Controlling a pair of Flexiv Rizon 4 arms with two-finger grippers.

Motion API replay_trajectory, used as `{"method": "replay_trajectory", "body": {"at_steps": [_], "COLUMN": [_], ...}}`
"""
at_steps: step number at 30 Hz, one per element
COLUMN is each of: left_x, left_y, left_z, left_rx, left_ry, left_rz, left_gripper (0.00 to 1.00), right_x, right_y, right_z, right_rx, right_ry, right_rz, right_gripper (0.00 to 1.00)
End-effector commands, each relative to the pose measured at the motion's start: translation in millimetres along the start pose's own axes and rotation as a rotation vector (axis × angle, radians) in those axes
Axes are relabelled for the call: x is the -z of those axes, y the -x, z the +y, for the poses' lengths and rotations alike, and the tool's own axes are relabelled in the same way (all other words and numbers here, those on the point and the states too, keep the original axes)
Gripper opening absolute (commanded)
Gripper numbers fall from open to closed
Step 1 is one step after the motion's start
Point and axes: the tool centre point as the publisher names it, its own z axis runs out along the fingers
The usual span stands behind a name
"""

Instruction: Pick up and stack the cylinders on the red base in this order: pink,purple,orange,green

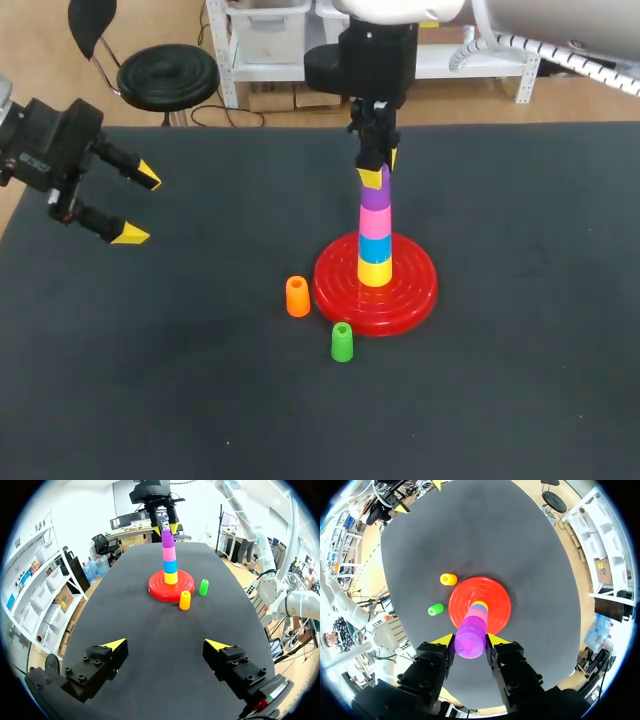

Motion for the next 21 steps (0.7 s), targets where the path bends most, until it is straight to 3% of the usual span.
{"method": "replay_trajectory", "body": {"at_steps": [1, 2, 3, 5, 14, 21], "left_x": [-0.1, -0.1, -0.1, -0.1, -0.1, -0.1], "left_y": [-0.5, -0.5, -0.5, -0.5, -0.5, -0.5], "left_z": [-0.6, -0.6, -0.6, -0.6, -0.6, -0.6], "left_rx": [-0.001, -0.001, -0.001, -0.001, -0.001, -0.001], "left_ry": [0.001, 0.001, 0.001, 0.001, 0.001, 0.001], "left_rz": [-0.001, -0.001, -0.001, -0.001, -0.001, -0.001], "left_gripper": [1.0, 1.0, 1.0, 1.0, 1.0, 1.0], "right_x": [-5.8, -4.8, -3.6, -1.8, 13.5, 17.6], "right_y": [-1.1, -1.7, -2.2, -3.2, 1.2, 20.7], "right_z": [1.0, 1.7, 2.3, 3.0, 9.4, 19.6], "right_rx": [-0.003, -0.006, -0.007, -0.019, -0.01, 0.063], "right_ry": [-0.014, -0.023, -0.033, -0.051, -0.132, -0.165], "right_rz": [-0.013, -0.019, -0.026, -0.038, -0.069, -0.07], "right_gripper": [0.0, 0.0, 0.21, 1.0, 1.0, 1.0]}}
